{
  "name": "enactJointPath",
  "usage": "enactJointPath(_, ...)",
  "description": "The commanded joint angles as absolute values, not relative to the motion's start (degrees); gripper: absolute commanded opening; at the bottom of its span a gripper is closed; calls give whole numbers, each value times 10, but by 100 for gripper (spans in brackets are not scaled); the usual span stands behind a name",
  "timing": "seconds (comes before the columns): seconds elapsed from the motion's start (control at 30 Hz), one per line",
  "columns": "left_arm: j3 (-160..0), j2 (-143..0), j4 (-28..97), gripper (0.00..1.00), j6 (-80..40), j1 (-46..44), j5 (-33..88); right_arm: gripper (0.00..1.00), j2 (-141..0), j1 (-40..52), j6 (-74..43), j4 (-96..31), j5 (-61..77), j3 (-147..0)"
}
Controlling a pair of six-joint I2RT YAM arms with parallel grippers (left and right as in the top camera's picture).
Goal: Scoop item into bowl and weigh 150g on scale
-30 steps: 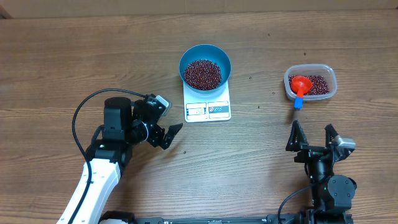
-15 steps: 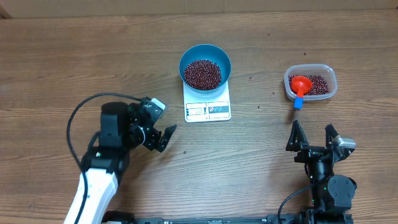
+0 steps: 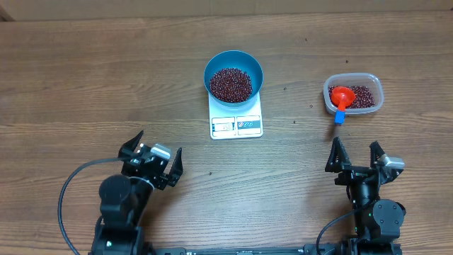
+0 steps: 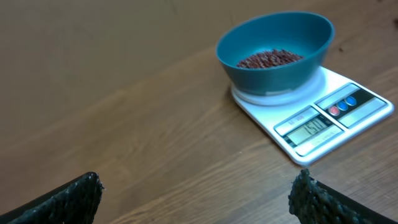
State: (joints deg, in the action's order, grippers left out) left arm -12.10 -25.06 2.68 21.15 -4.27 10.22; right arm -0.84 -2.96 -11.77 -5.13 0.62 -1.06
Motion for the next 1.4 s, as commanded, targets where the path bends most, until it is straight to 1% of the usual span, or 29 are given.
enactJointPath(0.0,-81,-190,5,100,212,-31,84,100,-1,-26,-117,-48,1,-4)
enactJointPath(0.17,-6,-121,-66,100,212,-25,83,100,-1,-26,-117,-48,1,-4)
enactJointPath(0.33,-3,-69,-24,100,210,-25,82,100,-1,-26,-117,-48,1,-4)
enactJointPath(0.43,-3,-33,39,100,206,-25,82,100,-1,-26,-117,-48,1,-4)
enactJointPath(0.57,-3,-4,40,99,186,-25,70,100,-1,-26,-117,-48,1,-4)
enactJointPath(1.37,-3,-3,39,99,186,-27,73,100,-1,-26,-117,-48,1,-4)
